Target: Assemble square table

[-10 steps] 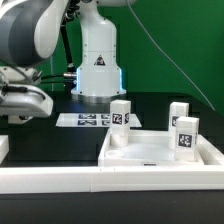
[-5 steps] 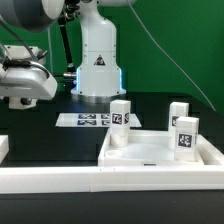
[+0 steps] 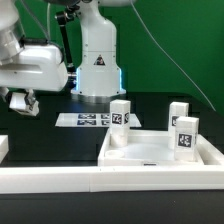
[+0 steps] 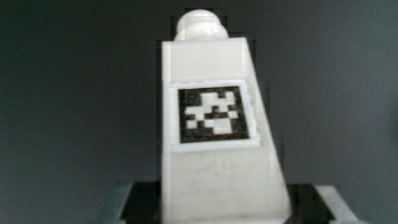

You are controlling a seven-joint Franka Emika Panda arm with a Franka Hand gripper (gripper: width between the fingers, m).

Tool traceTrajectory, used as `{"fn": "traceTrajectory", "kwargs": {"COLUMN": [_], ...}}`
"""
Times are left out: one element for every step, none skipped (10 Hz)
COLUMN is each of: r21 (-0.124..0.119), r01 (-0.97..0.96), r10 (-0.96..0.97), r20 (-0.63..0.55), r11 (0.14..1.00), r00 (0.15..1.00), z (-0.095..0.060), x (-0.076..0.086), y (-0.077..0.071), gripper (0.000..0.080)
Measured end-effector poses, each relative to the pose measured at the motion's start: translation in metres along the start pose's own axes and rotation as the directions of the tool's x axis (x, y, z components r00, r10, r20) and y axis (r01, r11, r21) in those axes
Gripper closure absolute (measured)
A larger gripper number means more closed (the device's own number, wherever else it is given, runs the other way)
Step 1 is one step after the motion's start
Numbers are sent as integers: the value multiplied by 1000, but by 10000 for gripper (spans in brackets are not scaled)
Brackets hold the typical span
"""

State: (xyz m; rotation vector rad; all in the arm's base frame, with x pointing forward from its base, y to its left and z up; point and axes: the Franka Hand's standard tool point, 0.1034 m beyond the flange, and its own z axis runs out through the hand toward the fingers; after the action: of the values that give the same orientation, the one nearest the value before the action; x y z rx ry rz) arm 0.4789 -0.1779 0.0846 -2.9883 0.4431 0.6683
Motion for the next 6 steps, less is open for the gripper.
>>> {"fn": "traceTrajectory", "kwargs": {"r21": [-8,-24,-35,-43,-51,-63], "r01": [-12,-14,8,18,13,7], "r10": [11,10,-16,-30,-31,-34], "r20": [-44,-135,-237,-310,-363,-437], "r11": [1000,1000,999,999,999,998], "r00": [999,991,971,950,931,899], "z": [-1,-7,-12,-9,-9,-11], "x": [-1,5,5,4,7,11], "y": [-14,-30,-46,-44,-42,-41], "gripper": [508,508,508,508,508,508]}}
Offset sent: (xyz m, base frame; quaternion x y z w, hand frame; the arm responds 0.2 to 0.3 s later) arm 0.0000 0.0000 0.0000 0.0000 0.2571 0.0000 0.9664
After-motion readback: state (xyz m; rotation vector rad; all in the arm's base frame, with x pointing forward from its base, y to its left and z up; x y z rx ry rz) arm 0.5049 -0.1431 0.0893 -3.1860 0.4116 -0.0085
